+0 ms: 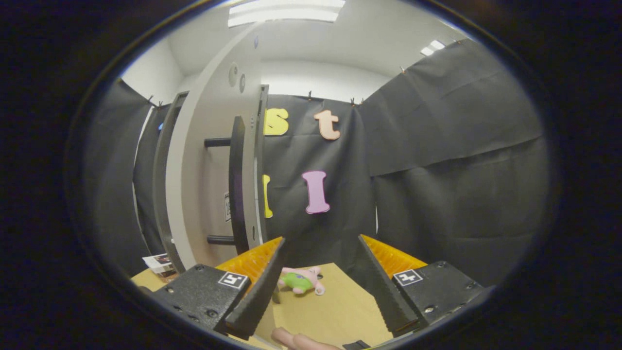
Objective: Open the shoe cabinet door, grab the shoes and put them into the shoe cabinet, then close the shoe cabinet door.
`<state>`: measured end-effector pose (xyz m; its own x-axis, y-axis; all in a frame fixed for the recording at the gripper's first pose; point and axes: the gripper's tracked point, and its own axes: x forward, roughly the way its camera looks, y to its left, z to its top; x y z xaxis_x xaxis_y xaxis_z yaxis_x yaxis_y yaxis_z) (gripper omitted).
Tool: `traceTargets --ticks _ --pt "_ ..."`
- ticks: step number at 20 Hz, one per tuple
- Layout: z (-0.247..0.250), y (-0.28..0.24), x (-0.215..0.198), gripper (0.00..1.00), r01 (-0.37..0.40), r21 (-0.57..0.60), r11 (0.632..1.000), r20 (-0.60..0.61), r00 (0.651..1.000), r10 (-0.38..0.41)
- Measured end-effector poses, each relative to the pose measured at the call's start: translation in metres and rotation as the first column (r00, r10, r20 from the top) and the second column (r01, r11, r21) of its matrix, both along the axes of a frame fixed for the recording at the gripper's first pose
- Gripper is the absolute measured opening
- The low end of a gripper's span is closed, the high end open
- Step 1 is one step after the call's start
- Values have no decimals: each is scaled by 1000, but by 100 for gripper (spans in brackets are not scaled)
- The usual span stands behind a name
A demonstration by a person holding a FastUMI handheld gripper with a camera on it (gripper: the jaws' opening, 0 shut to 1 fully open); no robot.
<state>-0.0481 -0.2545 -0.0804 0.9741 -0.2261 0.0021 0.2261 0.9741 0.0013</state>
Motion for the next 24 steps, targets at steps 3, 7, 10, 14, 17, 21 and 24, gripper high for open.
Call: traceTargets --ticks 3,7,10,14,17,21,24 --pt "3 20 -2 94 -14 -47 999 -1 1000 14" --pt "3 46 -2 93 -49 -45 998 -16 999 48" --pt "3 61 -3 93 -43 -62 997 -17 999 42" --pt "5 82 -4 93 -27 -96 995 -7 1000 26" --pt "4 107 -1 93 -53 -74 996 -12 999 52" --pt "-4 142 11 93 -114 -25 993 -38 993 113" --pt "-9 190 14 93 -218 -13 976 -42 975 217"
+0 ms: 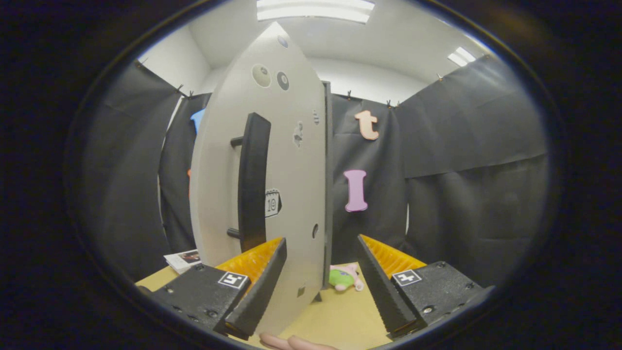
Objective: Open the shoe cabinet door, grab the shoes and put them into the shoe cabinet, then close the shoe cabinet door.
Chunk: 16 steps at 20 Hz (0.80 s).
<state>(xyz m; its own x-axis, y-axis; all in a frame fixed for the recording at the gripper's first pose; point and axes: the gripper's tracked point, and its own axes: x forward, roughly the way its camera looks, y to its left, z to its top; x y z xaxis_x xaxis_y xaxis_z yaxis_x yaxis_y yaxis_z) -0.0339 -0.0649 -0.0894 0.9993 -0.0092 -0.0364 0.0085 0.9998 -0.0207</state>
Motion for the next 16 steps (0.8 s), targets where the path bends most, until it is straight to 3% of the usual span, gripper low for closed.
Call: traceTargets --ticks 3,16 --pt "-6 24 -4 96 -63 8 998 -15 998 63" --pt "21 14 -80 99 -24 -62 998 72 997 29"
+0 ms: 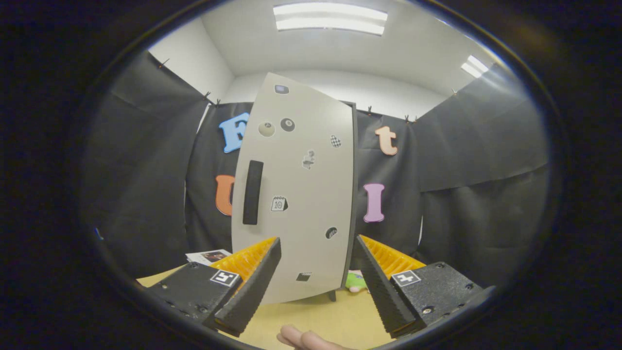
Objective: Open the shoe cabinet door, grab the shoes and put them into the shoe cabinet, then close the shoe cabinet door.
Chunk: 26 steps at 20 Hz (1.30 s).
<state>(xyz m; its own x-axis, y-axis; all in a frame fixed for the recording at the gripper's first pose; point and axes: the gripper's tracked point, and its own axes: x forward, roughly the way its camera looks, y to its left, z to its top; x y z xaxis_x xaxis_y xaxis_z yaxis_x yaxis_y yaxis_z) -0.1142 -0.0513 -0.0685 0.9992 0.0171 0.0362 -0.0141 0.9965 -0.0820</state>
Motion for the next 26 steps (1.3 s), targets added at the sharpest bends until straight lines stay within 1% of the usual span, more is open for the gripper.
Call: traceTargets --ticks 2,5,10,13,15,21,26 --pt "4 -7 -10 99 18 2 1000 6 1000 -18" --pt "7 -17 -22 99 40 38 998 -5 999 -40" --pt "13 -29 -38 99 21 102 995 -13 1000 -20" --pt "15 -37 -39 99 37 97 995 -9 999 -36" --pt "12 -43 -40 99 64 90 994 -25 998 -62" --pt "12 -45 -39 99 79 92 993 -32 997 -76" --pt "13 -45 -40 99 75 93 993 -23 997 -73"
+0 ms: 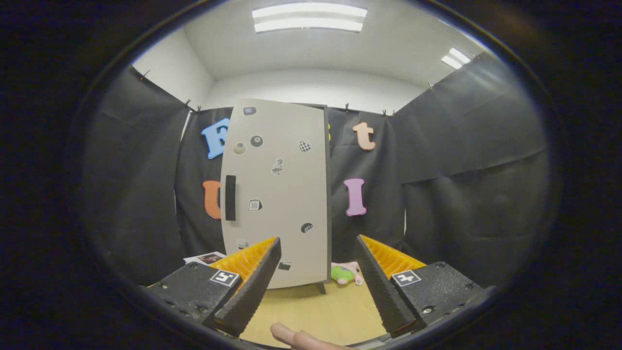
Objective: Open the shoe cabinet door, grab the shoes and put them into the shoe cabinet, then close the shoe cabinet door.
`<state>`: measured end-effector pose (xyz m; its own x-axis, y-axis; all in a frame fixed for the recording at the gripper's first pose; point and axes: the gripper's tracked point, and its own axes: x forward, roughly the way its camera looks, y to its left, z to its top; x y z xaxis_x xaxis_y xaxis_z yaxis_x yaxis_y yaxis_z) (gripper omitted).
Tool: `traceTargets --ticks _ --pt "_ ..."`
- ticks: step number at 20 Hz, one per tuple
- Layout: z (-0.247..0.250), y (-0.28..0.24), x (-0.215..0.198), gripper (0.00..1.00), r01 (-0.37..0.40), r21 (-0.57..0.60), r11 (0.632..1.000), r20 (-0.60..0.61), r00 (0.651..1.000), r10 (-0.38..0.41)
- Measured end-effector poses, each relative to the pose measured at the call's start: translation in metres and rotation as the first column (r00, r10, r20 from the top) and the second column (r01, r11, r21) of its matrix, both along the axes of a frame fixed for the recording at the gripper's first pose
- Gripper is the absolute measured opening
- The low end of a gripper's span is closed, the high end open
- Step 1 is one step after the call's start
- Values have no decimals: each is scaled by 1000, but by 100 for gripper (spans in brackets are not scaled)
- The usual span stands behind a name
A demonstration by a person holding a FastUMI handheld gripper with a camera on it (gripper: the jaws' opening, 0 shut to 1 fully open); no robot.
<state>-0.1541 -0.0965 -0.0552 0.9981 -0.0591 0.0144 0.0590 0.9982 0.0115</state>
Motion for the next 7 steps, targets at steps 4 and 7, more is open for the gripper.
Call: traceTargets --ticks 4,7 --pt "-1 -3 1 99 7 4 1000 3 1000 -7" --pt "-3 -2 1 99 4 0 1000 2 1000 -4"
